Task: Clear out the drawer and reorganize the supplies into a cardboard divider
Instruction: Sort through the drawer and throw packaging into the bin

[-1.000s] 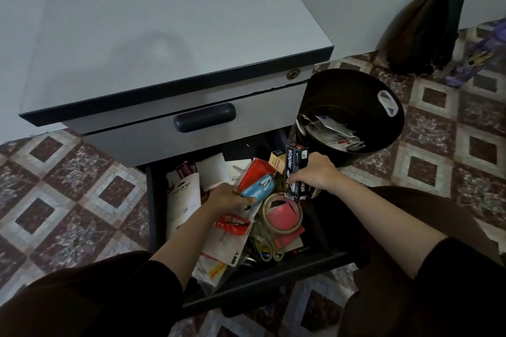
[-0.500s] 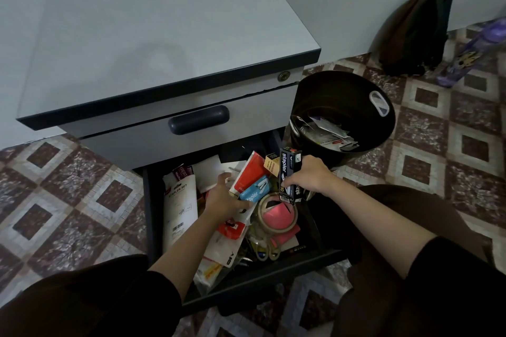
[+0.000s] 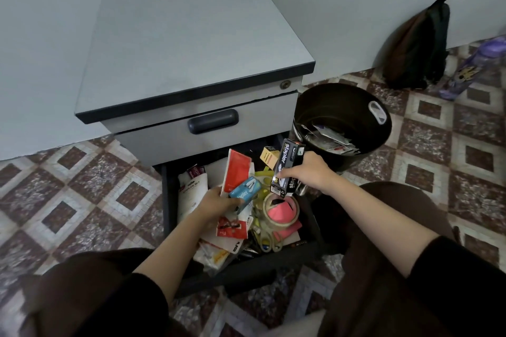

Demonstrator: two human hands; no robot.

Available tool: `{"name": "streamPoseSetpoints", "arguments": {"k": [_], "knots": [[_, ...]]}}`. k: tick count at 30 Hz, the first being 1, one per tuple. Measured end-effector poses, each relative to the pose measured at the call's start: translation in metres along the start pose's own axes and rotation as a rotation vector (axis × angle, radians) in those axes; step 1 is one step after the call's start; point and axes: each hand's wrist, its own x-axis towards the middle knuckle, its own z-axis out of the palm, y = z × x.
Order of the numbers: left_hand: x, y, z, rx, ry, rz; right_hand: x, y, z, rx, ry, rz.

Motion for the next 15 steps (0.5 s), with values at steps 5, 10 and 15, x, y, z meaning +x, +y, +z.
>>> {"name": "streamPoseSetpoints", "arguments": {"k": [5,10,15], "knots": [[-0.025,0.028,0.007,-0.002,-0.043,0.043,-0.027,-0.007,-0.013,0.079,0.053,-0.075],[-0.039,0.068,0.023,-0.010,-0.063,0.138,-0.051,-0.012,-0.047,0.134,0.132,-0.175],[-0.044,0.110,0.041,0.025,-0.097,0.213,-0.059,-0.006,-0.092,0.177,0.211,-0.161]]}}
